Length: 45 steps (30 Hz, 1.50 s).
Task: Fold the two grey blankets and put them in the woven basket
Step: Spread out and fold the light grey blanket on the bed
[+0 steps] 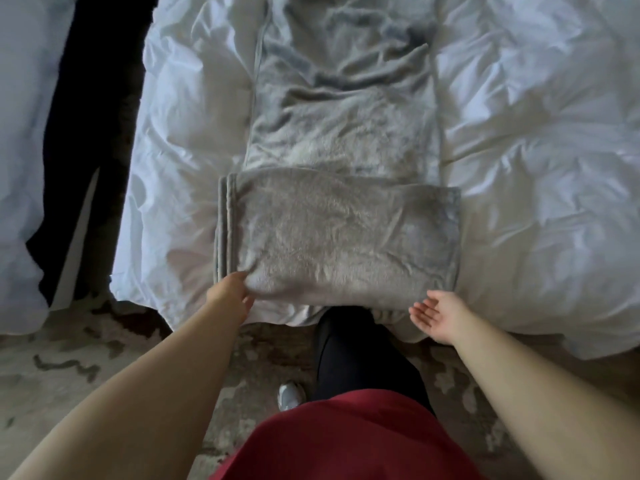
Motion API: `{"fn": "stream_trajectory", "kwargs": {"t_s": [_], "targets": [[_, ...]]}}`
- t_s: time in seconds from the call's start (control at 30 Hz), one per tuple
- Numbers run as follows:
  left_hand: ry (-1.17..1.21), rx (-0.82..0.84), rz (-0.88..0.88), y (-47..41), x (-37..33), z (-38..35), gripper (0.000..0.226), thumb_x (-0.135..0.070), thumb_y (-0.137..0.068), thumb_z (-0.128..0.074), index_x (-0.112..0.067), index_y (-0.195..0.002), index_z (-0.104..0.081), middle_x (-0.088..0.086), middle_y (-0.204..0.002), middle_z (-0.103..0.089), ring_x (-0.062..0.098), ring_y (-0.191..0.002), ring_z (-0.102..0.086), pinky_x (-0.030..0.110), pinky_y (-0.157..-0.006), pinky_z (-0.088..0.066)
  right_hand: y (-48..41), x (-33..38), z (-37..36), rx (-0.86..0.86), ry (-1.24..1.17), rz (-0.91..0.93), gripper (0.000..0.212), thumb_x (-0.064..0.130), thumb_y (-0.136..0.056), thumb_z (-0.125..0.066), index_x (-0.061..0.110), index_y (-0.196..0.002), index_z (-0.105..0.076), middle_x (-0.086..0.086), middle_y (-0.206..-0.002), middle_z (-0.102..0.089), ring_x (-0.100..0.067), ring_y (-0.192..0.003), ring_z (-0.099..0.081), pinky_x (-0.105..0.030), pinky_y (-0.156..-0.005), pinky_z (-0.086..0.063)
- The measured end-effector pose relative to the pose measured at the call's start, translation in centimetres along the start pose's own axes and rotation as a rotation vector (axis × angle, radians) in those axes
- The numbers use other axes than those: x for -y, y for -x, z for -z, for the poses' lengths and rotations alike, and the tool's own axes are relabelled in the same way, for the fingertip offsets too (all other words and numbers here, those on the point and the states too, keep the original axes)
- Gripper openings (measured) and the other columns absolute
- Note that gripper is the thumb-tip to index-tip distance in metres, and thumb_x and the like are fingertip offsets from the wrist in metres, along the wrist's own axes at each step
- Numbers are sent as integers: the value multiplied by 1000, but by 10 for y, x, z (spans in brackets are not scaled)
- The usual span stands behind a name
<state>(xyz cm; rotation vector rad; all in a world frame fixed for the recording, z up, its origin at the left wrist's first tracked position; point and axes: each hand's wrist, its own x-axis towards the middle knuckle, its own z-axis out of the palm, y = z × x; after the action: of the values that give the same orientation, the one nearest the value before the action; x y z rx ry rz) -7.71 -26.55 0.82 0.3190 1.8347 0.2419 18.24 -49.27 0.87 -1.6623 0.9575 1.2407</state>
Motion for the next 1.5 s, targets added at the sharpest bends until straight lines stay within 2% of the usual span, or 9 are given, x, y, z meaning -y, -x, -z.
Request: {"fn": "stream_trajectory", "kwargs": {"t_s": [0.1, 0.23, 0.33, 0.5, 0.7, 0.83, 0.97, 1.4, 1.5], "targets": [[11, -1, 87, -14, 27, 10, 52, -34, -85, -70, -8, -127, -53, 3, -106, -64, 18, -93, -65, 28, -68, -51, -20, -27, 8, 0, -32, -46, 24, 28, -98, -49, 3, -99, -49, -13, -87, -53, -26, -83, -58, -35, -79, -49], [129, 103, 145, -32, 42, 3, 69, -58, -81, -62, -12, -131, -47, 7, -114, -61, 22, -100, -61, 34, -84, -55, -48, -35, 7, 10, -79, -24, 55, 36, -93, -58, 4, -134, -39, -18, -114, -54, -32, -122, -50, -43, -96, -44], [237, 130, 139, -42, 45, -4, 76, -60, -83, -57, -19, -143, -36, 8, -145, -43, 23, -130, -45, 40, -105, -40, -57, -36, 1, 10, -194, -25, 58, 38, -91, -61, 3, -133, -40, -16, -131, -50, -31, -113, -54, -43, -92, -44], [390, 145, 166, -50, 44, -10, 74, -60, -83, -58, -23, -144, -38, 1, -153, -34, 17, -137, -38, 32, -100, -40, -61, -35, -10, 52, -510, 22, 57, 37, -90, -61, 8, -135, -40, -10, -146, -38, -27, -137, -38, -45, -108, -34], [537, 131, 127, -33, 36, -5, 61, -54, -80, -67, -18, -126, -51, 7, -123, -59, 25, -97, -61, 38, -74, -56, -28, -25, -11, 82, -546, 45, 37, 42, -83, -69, 17, -108, -58, -9, -110, -62, -29, -100, -60, -46, -89, -49], [631, 172, 84, -11, 27, 8, 57, -49, -82, -68, -17, -126, -52, 9, -124, -59, 29, -96, -61, 45, -89, -54, 2, -18, -5, 132, -537, 122, 43, 38, -87, -65, 18, -125, -57, -11, -119, -63, -29, -108, -59, -43, -94, -49], [670, 228, -1, 19, 16, 26, 47, -44, -88, -64, -16, -123, -52, 9, -119, -59, 27, -88, -61, 45, -81, -55, 37, -21, 6, 146, -520, 228, 43, 33, -90, -62, 17, -129, -54, -10, -123, -60, -27, -109, -57, -40, -90, -48], [680, 233, -76, 95, 77, 129, 51, -37, -89, -64, -24, -135, -46, 8, -134, -52, 29, -119, -55, 45, -93, -51, 95, -140, 93, 190, -517, 361, 5, 24, -93, -58, 23, -99, -58, -3, -129, -58, -17, -92, -58, -30, -73, -46], [631, 225, -65, 94, 101, 144, 54, -39, -88, -65, -24, -136, -47, 8, -138, -51, 29, -120, -54, 49, -97, -48, 95, -170, 107, 169, -536, 344, 6, 22, -92, -60, 22, -97, -57, -4, -130, -58, -17, -96, -58, -31, -83, -46]]}}
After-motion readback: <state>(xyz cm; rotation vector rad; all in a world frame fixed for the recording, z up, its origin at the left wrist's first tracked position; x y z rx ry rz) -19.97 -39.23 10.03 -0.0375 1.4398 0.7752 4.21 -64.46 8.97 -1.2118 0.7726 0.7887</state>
